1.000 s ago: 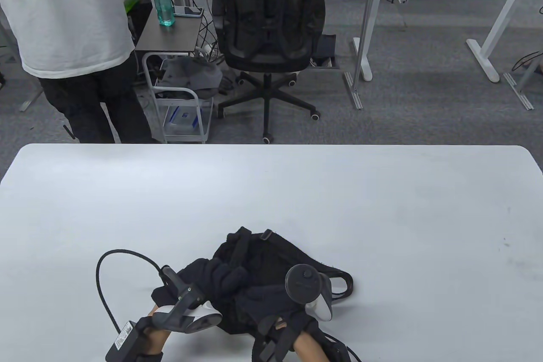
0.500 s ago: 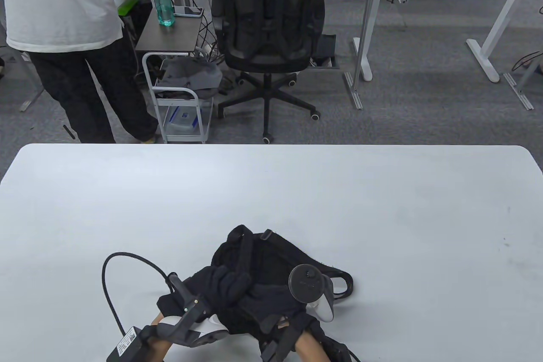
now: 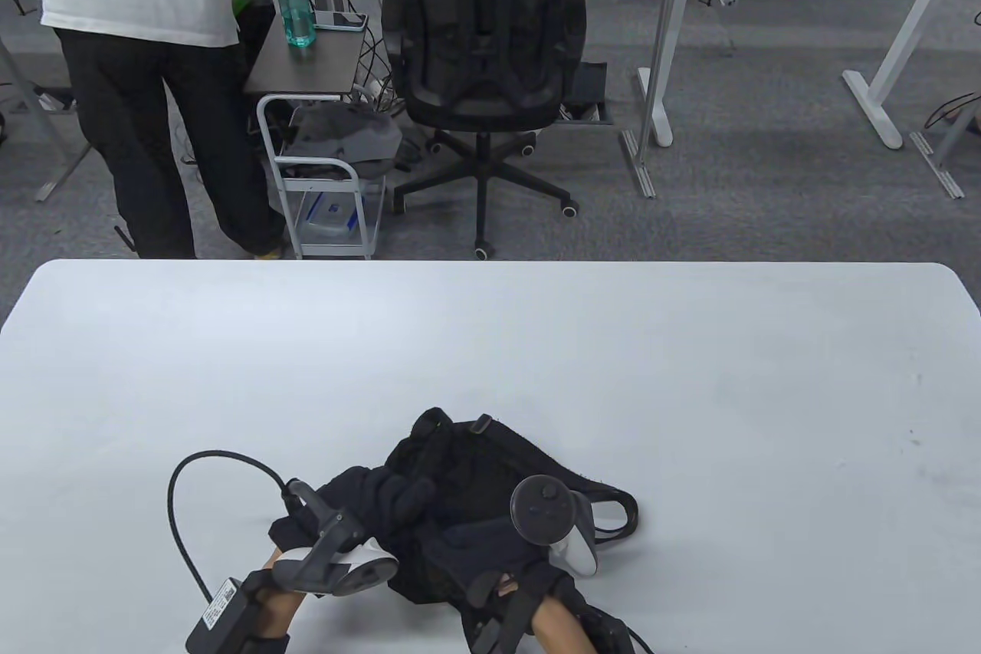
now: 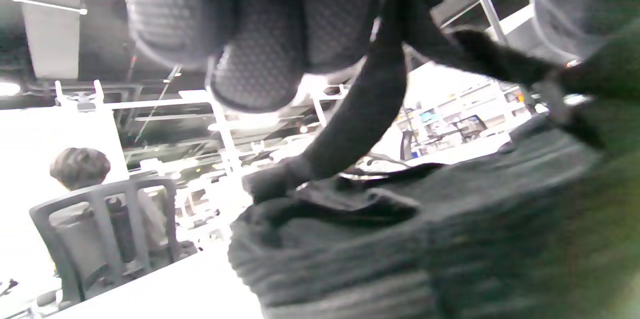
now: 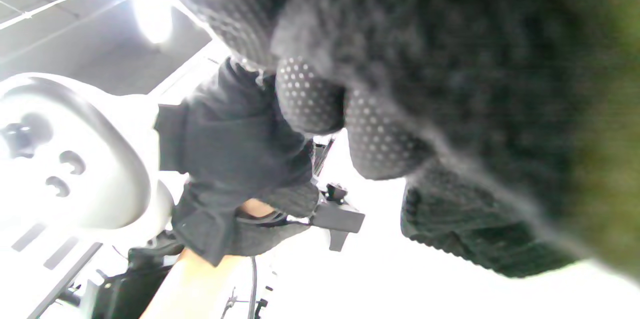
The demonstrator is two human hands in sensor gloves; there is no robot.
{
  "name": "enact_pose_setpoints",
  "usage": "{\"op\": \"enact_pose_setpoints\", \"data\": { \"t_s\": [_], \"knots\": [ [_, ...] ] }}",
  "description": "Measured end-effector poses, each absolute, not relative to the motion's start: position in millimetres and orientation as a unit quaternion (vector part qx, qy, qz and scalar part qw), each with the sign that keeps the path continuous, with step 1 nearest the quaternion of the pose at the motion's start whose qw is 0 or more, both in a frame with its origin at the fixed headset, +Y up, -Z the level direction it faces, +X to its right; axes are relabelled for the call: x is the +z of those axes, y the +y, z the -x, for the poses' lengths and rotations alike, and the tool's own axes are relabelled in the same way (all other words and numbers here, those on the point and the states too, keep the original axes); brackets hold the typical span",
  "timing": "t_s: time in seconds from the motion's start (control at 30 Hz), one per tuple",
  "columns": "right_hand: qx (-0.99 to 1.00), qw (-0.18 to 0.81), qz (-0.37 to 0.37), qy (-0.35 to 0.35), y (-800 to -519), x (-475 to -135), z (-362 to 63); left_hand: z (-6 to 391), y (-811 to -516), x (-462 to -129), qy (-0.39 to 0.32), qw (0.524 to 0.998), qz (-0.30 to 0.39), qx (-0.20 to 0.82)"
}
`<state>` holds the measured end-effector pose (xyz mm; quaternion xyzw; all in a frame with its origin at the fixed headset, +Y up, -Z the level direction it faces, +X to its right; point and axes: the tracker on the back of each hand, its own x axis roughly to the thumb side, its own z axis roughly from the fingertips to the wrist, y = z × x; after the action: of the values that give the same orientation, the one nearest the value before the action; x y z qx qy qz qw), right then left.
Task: Pull shoulder strap to tighten
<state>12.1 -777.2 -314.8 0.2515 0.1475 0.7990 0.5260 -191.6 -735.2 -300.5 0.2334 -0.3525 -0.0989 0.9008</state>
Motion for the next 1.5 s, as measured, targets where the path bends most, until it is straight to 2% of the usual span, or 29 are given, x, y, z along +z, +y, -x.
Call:
{"op": "enact_pose_setpoints", "data": {
  "t_s": [0.13,0.3,0.53,0.9,1.13,1.3,1.5],
  "knots": [
    [0.803,0.526,-0.242,0.146,-778,-314,-13,189,-733,-296,-0.349,0.898,-0.244,-0.111],
    [0.81,0.536,-0.209,0.111,-775,-315,-21,174,-726,-285,-0.38,0.884,-0.26,-0.087],
    [0.805,0.539,-0.215,0.126,-775,-314,-20,157,-729,-270,-0.418,0.854,-0.286,-0.119],
    [0.794,0.548,-0.229,0.132,-772,-314,-20,172,-732,-284,-0.395,0.873,-0.265,-0.108],
    [0.791,0.539,-0.247,0.151,-771,-313,-17,191,-730,-299,-0.356,0.895,-0.254,-0.095],
    [0.804,0.531,-0.232,0.134,-770,-312,-17,199,-728,-300,-0.333,0.906,-0.246,-0.089],
    [0.807,0.536,-0.208,0.136,-776,-315,-23,171,-727,-282,-0.389,0.879,-0.259,-0.093]
  ]
}}
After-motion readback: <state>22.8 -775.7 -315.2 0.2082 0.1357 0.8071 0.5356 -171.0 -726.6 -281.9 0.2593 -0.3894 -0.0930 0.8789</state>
